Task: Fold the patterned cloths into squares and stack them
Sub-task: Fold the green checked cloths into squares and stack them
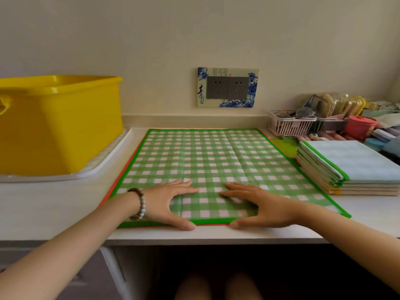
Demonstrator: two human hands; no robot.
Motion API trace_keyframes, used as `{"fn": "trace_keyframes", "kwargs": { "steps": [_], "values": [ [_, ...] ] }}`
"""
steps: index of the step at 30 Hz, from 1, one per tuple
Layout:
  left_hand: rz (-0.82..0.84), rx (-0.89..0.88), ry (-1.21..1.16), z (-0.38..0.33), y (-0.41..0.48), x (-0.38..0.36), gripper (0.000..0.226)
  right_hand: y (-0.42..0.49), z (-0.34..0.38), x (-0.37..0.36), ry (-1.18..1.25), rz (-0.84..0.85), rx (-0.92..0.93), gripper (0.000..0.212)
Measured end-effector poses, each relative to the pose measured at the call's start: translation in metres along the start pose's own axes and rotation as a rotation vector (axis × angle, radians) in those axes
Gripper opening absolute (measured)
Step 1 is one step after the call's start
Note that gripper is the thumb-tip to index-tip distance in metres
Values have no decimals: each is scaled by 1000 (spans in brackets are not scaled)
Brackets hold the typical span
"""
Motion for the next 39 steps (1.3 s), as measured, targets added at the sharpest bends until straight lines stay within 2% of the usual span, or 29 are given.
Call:
{"fn": "trace_keyframes", "kwargs": {
  "steps": [5, 8, 10, 12, 14, 16, 18, 20, 23, 25, 27, 29, 33, 36, 39],
  "values": [
    [-95, 13, -204, -5, -3, 12, 52, 2, -1, 3, 39, -16, 15, 64],
    [-122, 9, -281, -5, -1, 17, 20, 6, -1, 9, 118, -28, -9, 48],
    [-111, 14, -299, -5, 1, 20, 11, 8, 0, 15, 152, -20, -26, 37],
    [-121, 12, -332, -9, 3, 29, 9, 9, 0, 23, 162, 8, -24, 32],
    [-198, 2, -359, -12, 7, 45, 12, 13, 0, 35, 158, 5, -17, 26],
    [-296, 7, -346, -13, 13, 64, 12, 20, 0, 51, 110, -68, -7, 16],
    [-403, 13, -285, -12, 21, 84, 10, 30, 2, 72, 7, -226, 21, 5],
    [-545, 14, -181, -14, 29, 102, 11, 43, 4, 92, -167, -394, 48, 10],
    [-771, 52, 142, -19, 43, 120, 17, 68, -2, 110, -393, -564, 40, 25],
    [-894, 16, 237, -20, 54, 121, 26, 87, -9, 113, -425, -638, 35, 25],
    [-938, -70, 222, -17, 65, 114, 41, 103, -17, 111, -400, -697, 7, 24],
    [-886, -93, 214, -12, 77, 101, 51, 119, -26, 107, -367, -734, -17, 25],
    [-636, -19, 213, -1, 99, 65, 84, 149, -45, 93, -368, -731, -47, 27],
    [-409, 73, 214, 11, 112, 40, 78, 167, -64, 77, -359, -694, -95, 28],
    [-324, 127, 189, 19, 121, 21, 75, 175, -70, 63, -283, -660, -128, 31]
  ]
}}
Point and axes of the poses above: each hand's wrist, its own y-axis towards the middle knuckle, its own x-axis out of the back of the hand, z = x × y, the point moved 3 cm from there along y, towards the middle knuckle, and after that the axes turned 12 degrees about -z, right-handed, at the moved point
